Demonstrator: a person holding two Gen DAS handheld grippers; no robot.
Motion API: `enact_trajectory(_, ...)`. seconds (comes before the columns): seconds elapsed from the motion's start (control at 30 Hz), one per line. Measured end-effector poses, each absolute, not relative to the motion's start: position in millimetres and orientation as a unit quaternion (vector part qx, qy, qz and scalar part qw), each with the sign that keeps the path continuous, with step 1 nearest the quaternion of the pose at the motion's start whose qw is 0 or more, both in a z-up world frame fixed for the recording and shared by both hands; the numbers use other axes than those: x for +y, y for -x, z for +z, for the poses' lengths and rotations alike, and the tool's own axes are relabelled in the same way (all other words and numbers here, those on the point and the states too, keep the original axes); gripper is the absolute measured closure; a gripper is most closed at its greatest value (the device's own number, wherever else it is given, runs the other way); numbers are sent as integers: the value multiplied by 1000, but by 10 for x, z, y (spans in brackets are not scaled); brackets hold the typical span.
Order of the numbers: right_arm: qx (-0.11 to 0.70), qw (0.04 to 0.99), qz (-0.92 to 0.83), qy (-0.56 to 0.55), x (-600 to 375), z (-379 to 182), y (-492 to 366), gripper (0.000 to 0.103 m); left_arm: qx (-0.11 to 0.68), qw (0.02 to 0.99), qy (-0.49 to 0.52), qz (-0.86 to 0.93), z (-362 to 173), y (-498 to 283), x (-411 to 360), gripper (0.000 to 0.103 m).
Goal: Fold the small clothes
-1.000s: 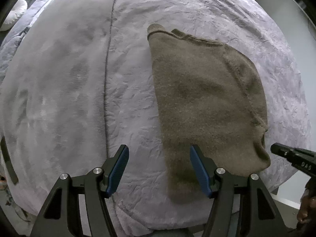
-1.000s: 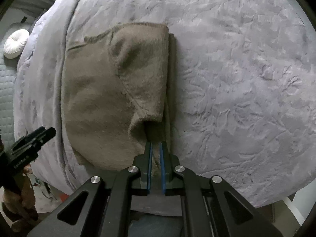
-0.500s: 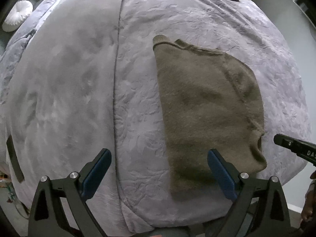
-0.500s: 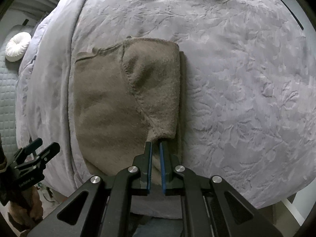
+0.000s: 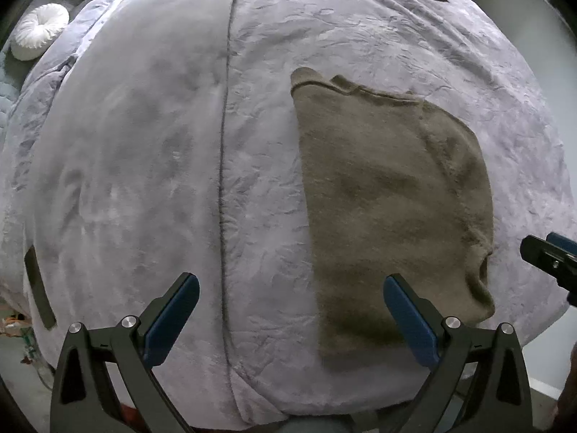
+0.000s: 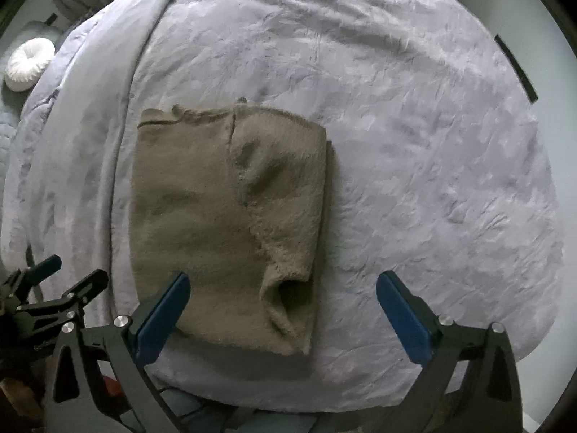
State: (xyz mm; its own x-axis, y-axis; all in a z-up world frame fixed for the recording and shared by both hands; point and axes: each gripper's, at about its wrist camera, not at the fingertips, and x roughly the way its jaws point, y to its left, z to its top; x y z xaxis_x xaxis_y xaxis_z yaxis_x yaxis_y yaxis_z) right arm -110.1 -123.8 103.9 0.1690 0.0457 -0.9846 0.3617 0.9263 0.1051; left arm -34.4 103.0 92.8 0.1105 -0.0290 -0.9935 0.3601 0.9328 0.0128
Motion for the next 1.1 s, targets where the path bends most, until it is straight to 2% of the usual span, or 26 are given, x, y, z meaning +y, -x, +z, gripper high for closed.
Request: enact_trajectory(1.1,640,741,-116,-167,-1257,1062,1094,0,653,739,-112,-122,998,343,1045,1)
